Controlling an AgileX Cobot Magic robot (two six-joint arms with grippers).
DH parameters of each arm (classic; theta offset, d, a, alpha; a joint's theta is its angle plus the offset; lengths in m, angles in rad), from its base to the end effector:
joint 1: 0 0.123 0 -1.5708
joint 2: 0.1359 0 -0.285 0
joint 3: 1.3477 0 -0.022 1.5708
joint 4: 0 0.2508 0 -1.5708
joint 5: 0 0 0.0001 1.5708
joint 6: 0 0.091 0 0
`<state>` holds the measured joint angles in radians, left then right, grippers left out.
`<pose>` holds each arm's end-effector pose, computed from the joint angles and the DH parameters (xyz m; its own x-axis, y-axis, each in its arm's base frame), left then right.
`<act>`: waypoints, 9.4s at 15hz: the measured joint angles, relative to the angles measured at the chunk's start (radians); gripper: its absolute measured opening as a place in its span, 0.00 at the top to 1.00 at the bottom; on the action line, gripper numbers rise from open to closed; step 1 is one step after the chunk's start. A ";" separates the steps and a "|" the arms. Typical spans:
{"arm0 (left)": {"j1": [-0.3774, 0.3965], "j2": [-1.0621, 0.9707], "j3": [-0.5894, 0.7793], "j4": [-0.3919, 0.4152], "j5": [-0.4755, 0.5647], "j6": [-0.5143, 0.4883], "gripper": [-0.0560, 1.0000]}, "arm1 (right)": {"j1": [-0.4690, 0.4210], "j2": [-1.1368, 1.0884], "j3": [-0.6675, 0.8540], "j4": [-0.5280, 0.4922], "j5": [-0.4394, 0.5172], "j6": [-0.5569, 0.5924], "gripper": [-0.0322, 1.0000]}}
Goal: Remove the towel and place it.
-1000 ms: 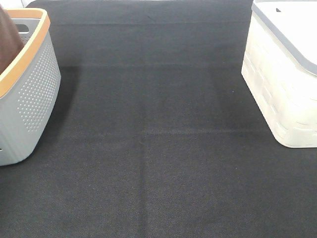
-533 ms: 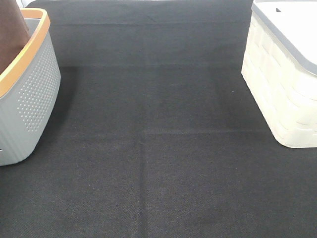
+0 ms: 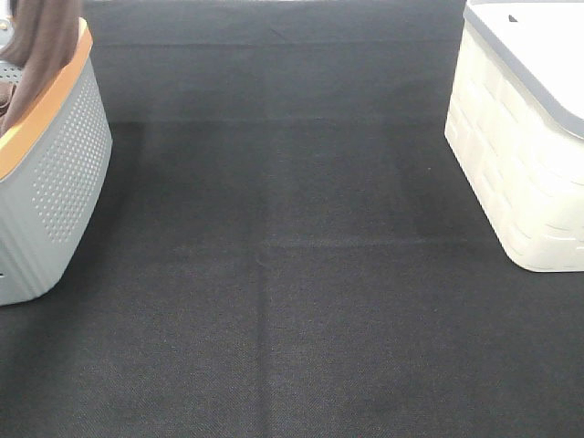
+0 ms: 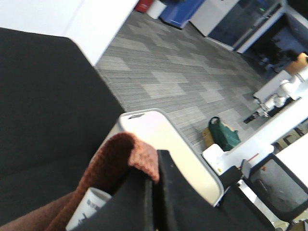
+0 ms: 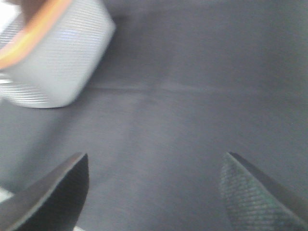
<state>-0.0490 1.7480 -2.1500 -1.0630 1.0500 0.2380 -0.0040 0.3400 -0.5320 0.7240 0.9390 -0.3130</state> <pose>0.3530 -0.0864 0.5188 -0.5512 -0.2812 -0.7855 0.5803 0.5473 -0.6031 0.0486 0.0485 0.3057 -0.5652 0.1438 -0.8123 -0.3716 0.8347 0.4064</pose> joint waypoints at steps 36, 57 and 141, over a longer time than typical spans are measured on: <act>-0.491 0.076 -0.001 0.233 -0.239 -0.051 0.95 | 0.689 0.951 -0.406 -0.289 -0.540 -0.139 0.38; -0.491 0.074 -0.001 0.217 -0.240 -0.040 0.95 | 0.689 1.036 -0.406 -0.395 -0.683 0.098 0.23; -0.387 0.584 0.000 1.107 0.153 -0.388 0.95 | 0.326 1.498 -0.379 -2.167 -1.082 1.770 0.97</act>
<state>-0.4360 2.3320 -2.1500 0.0440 1.2030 -0.1500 0.3220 1.8380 -0.9110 -1.4430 -0.1430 1.4570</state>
